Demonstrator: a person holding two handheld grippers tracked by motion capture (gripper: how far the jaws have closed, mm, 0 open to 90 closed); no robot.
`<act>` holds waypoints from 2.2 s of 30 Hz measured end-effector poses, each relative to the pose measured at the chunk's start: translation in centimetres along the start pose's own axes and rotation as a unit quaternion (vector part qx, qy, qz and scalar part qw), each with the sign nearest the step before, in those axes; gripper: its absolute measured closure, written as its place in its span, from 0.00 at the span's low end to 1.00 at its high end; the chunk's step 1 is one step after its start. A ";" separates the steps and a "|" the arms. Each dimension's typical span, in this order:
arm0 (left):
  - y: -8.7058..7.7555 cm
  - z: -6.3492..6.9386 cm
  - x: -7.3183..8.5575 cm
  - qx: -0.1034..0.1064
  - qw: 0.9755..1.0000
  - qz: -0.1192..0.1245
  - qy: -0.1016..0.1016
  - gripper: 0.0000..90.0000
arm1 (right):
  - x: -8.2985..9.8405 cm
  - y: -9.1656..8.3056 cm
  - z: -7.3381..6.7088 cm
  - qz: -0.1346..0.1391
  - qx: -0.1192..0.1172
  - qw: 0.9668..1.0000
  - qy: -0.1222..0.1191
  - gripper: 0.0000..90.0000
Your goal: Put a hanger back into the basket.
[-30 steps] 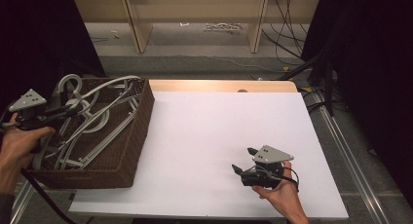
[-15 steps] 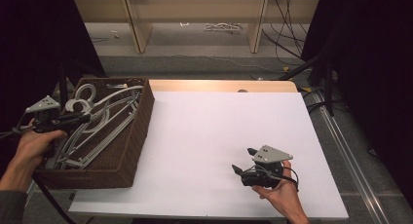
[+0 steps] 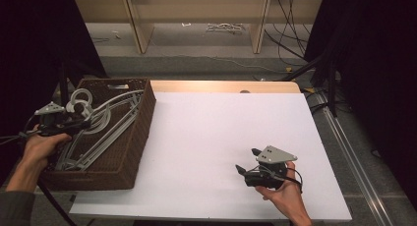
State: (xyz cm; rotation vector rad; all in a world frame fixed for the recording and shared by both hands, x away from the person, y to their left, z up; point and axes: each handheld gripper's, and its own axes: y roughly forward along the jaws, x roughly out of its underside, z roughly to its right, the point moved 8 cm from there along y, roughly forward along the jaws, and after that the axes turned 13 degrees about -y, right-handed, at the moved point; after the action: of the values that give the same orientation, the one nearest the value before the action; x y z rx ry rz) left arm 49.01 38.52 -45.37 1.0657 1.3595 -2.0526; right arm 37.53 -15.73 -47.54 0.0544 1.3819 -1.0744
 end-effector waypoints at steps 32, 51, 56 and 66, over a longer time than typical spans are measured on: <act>1.5 -3.5 1.6 -0.159 0.983 -0.079 0.037 0.90 | 0.5 0.3 0.0 -0.009 -0.003 1.000 0.006 0.28; 1.2 -3.1 0.1 -0.115 0.989 -0.082 0.047 0.91 | 0.7 0.3 0.0 -0.014 -0.004 1.000 0.010 0.28; 0.6 -2.9 -0.5 -0.129 0.983 -0.114 0.065 0.91 | 0.7 0.3 0.0 -0.014 -0.004 1.000 0.009 0.28; 0.9 -3.5 -0.4 -0.136 0.976 -0.147 0.087 0.90 | 0.8 0.3 0.1 -0.015 -0.003 1.000 0.010 0.28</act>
State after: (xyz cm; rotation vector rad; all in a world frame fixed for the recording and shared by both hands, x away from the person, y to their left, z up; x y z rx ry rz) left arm 51.12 41.32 -46.25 0.9892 1.9264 -1.9246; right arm 37.64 -16.08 -48.27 0.0396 1.4084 -1.0971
